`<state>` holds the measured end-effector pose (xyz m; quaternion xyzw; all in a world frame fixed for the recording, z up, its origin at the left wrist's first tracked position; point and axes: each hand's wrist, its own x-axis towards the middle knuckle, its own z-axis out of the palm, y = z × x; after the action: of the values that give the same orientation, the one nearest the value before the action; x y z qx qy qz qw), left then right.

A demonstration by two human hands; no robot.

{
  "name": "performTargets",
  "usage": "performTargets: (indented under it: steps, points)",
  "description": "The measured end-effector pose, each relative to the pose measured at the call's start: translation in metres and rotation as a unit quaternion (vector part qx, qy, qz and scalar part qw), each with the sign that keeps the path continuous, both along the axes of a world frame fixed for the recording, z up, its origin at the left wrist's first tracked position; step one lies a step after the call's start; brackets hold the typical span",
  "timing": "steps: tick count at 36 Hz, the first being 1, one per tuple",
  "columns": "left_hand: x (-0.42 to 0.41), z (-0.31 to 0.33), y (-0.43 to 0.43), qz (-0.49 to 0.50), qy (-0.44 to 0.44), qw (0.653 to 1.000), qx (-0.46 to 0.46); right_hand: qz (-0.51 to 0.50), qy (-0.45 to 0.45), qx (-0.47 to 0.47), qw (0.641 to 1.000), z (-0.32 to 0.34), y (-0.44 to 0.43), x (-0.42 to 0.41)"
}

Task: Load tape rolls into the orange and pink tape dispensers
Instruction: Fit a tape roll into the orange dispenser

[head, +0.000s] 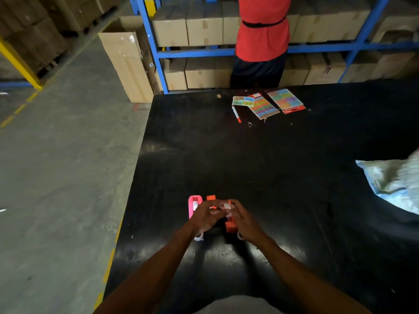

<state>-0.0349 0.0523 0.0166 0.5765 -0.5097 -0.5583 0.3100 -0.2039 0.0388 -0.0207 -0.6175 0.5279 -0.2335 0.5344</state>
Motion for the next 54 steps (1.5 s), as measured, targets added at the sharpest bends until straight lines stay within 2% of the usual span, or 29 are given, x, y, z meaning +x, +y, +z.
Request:
performTargets:
  steps: [2, 6, 8, 11, 16, 19, 23, 28, 32, 35, 37, 40, 43, 45, 47, 50, 54]
  points:
    - [-0.002, -0.002, -0.005, 0.021, 0.014, 1.0, 0.008, -0.005, -0.005, 0.011, 1.0, -0.002, -0.005, 0.0]
    - [-0.004, -0.008, -0.018, 0.141, 0.029, 0.987, 0.072, -0.013, 0.013, 0.03, 0.999, -0.007, -0.017, -0.004]
    - [0.0, -0.015, -0.025, 0.164, -0.074, 0.982, 0.055, -0.021, 0.024, 0.032, 0.999, -0.009, -0.024, -0.007]
    - [0.003, -0.029, -0.033, 0.098, -0.252, 0.962, 0.037, -0.022, 0.029, 0.036, 0.999, -0.013, -0.033, -0.012]
    - [-0.013, -0.042, -0.046, 0.005, -0.389, 0.918, 0.073, -0.016, 0.025, 0.054, 0.998, -0.022, -0.043, -0.017]
    - [-0.02, -0.05, -0.053, -0.018, -0.448, 0.891, 0.073, -0.013, 0.028, 0.068, 0.997, -0.026, -0.047, -0.018]
    - [-0.025, -0.058, -0.06, -0.031, -0.476, 0.875, 0.076, -0.031, 0.033, 0.077, 0.996, -0.034, -0.05, -0.021]
    - [-0.031, -0.061, -0.068, -0.004, -0.457, 0.883, 0.107, -0.031, 0.042, 0.092, 0.994, -0.038, -0.054, -0.022]
    - [-0.034, -0.063, -0.075, -0.009, -0.485, 0.866, 0.122, -0.037, 0.039, 0.089, 0.995, -0.036, -0.058, -0.02]
    - [-0.033, -0.062, -0.078, 0.024, -0.461, 0.878, 0.131, -0.041, 0.039, 0.086, 0.995, -0.034, -0.059, -0.018]
    - [-0.031, -0.064, -0.079, 0.061, -0.417, 0.897, 0.13, -0.043, 0.04, 0.083, 0.995, -0.034, -0.061, -0.018]
    - [-0.029, -0.06, -0.081, 0.141, -0.247, 0.948, 0.145, -0.047, 0.043, 0.077, 0.995, -0.033, -0.063, -0.018]
    - [-0.03, -0.051, -0.079, 0.169, -0.07, 0.969, 0.164, -0.06, 0.036, 0.075, 0.995, -0.028, -0.064, -0.017]
    - [-0.031, -0.044, -0.075, 0.196, 0.054, 0.962, 0.185, -0.065, 0.031, 0.07, 0.995, -0.025, -0.067, -0.017]
    - [-0.029, -0.036, -0.069, 0.215, 0.141, 0.947, 0.194, -0.064, 0.026, 0.06, 0.996, -0.019, -0.067, -0.015]
    - [-0.026, -0.03, -0.065, 0.201, 0.201, 0.938, 0.196, -0.053, 0.025, 0.053, 0.997, -0.011, -0.066, -0.014]
    - [-0.02, -0.026, -0.061, 0.169, 0.225, 0.94, 0.193, -0.037, 0.017, 0.049, 0.998, -0.003, -0.062, -0.013]
